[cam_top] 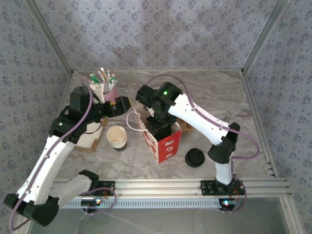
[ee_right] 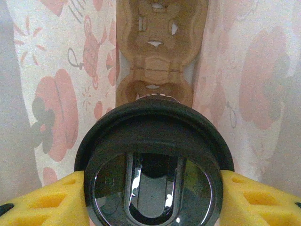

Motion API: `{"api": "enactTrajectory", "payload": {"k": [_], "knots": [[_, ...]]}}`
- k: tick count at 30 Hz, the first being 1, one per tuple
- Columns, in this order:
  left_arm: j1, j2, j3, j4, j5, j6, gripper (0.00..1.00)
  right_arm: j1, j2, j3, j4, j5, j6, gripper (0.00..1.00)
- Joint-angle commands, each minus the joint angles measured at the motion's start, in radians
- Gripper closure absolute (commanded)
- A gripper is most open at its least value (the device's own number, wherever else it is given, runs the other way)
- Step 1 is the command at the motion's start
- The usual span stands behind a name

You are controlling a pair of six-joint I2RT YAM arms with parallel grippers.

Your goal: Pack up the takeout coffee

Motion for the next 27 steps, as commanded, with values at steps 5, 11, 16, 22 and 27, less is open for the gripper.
{"api": "enactTrajectory", "payload": {"k": [5,11,16,22,27], "knots": [[0.003,-0.08,-0.017,-0.091,0.026,0.032,0.02,-0.009,0.031,0.019,-0.195,-0.006,-0.01,0.4],[0.003,-0.105,-0.041,-0.098,0.034,0.029,0.02,-0.009,0.043,-0.008,-0.195,0.012,-0.002,0.4],[0.001,-0.115,-0.048,-0.097,0.042,0.025,0.02,-0.008,0.056,-0.02,-0.194,0.013,-0.001,0.39],[0.0,-0.119,-0.054,-0.097,0.044,0.022,0.02,-0.002,0.067,-0.029,-0.189,0.013,-0.002,0.39],[-0.004,-0.121,-0.056,-0.091,0.053,0.015,0.02,-0.001,0.063,-0.07,-0.158,0.006,-0.001,0.39]]}}
